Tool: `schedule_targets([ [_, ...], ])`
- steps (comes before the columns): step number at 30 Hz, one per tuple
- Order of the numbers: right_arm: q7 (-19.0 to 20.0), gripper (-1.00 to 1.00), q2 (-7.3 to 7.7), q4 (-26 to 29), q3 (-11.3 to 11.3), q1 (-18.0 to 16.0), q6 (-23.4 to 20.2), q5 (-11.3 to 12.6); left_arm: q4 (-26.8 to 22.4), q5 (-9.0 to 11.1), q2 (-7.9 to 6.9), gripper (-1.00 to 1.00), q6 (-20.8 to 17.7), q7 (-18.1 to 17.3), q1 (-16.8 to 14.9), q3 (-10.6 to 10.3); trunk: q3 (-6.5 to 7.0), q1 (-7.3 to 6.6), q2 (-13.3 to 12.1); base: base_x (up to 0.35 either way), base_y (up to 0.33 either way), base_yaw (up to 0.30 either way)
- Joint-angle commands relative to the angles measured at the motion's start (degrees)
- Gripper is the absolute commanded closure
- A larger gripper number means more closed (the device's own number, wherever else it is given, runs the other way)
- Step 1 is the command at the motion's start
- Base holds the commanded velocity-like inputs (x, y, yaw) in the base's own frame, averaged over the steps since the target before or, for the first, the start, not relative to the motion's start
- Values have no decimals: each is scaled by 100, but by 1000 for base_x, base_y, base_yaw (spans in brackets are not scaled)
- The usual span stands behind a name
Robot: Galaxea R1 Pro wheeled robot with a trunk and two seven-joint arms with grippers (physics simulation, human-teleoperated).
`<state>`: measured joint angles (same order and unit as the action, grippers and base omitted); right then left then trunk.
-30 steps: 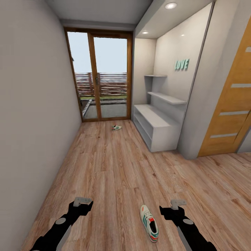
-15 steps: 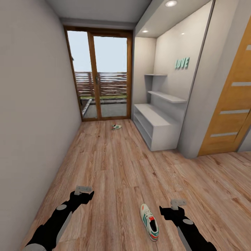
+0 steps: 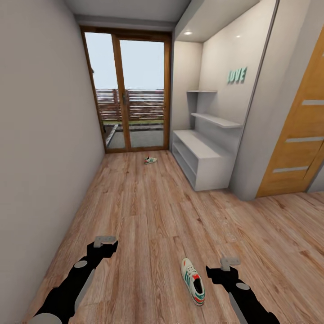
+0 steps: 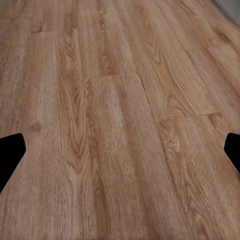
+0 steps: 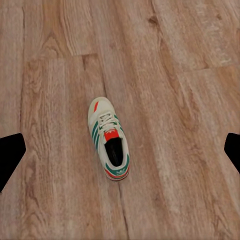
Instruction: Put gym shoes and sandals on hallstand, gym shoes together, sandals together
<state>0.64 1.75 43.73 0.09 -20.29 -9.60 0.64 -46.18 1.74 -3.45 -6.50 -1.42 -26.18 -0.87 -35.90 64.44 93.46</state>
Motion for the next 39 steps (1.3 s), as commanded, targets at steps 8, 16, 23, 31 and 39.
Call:
schedule_targets([
  [8,13,-100,1,12,0,-1,-33,6,-50,48,9,-100,-35,60,-2,-2,-222,176,325,0,0,0],
  [16,10,-100,1,12,0,-1,-33,6,18,105,18,-100,-16,71,21,3,-439,352,646,0,0,28],
  [23,7,-100,1,12,-3,-1,-33,6,21,104,14,-100,16,67,48,8,-628,505,927,0,0,82],
  [31,-1,-100,3,51,-31,-1,-33,14,37,99,-4,-100,462,75,84,11,-844,681,1248,0,0,99],
  [39,-2,-100,7,41,-37,-1,-33,15,28,108,-3,-100,507,65,86,-2,-1058,857,1569,0,0,130],
])
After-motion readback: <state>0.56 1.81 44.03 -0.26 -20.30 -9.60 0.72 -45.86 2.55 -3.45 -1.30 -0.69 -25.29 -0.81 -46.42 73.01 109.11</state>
